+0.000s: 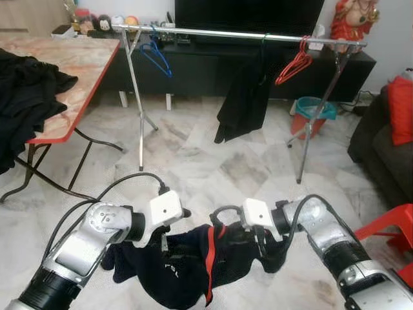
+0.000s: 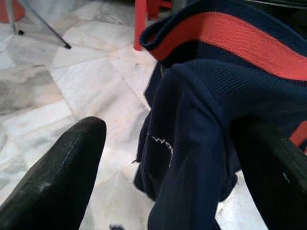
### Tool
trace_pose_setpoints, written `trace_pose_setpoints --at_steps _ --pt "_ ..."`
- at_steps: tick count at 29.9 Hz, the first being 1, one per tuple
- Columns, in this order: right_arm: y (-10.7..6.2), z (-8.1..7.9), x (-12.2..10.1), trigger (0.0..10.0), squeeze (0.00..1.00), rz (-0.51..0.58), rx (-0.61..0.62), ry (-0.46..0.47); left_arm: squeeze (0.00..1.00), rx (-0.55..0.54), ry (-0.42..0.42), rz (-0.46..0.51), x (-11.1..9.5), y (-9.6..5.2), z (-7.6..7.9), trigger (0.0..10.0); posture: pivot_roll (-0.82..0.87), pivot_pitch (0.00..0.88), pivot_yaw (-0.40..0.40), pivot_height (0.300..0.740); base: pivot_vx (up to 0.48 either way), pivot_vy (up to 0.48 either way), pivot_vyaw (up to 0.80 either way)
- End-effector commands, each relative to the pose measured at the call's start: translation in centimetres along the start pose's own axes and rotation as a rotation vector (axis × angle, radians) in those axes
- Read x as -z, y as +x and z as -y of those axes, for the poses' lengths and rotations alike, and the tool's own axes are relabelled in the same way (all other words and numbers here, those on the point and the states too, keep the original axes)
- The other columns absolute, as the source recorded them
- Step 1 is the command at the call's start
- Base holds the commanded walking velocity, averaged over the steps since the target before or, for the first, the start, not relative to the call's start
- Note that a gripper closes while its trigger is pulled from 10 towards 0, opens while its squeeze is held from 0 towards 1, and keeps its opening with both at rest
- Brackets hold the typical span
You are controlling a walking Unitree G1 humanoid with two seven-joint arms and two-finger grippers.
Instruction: Hang hanger
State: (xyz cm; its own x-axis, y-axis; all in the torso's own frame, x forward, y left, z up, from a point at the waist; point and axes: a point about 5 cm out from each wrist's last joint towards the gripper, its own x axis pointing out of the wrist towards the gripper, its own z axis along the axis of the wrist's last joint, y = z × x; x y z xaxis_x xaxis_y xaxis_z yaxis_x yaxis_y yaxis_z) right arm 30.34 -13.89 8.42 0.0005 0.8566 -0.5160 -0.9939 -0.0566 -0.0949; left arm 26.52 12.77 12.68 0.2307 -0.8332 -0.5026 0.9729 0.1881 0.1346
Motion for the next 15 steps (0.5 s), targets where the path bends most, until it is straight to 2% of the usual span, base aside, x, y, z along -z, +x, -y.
trace_pose_setpoints --at_steps 1,8,15 --pt "-0.73 0.51 -0.97 10.0 0.00 0.033 0.023 -0.043 0.00 0.012 0.027 -0.012 -0.22 0.08 -0.25 0.0 0.14 0.000 -0.027 0.740 0.000 0.000 0.00" --pt "-1.38 0.66 -1.08 10.0 0.00 0.018 0.035 -0.049 0.00 0.032 0.030 -0.055 0.41 -0.16 -0.21 0.0 0.15 0.000 -0.034 0.740 0.000 0.000 0.00" --pt "-1.31 0.93 -1.46 10.0 0.00 0.018 0.039 -0.056 0.00 0.035 0.024 -0.057 0.56 -0.01 -0.13 0.0 0.15 0.000 -0.036 0.740 0.000 0.000 0.00"
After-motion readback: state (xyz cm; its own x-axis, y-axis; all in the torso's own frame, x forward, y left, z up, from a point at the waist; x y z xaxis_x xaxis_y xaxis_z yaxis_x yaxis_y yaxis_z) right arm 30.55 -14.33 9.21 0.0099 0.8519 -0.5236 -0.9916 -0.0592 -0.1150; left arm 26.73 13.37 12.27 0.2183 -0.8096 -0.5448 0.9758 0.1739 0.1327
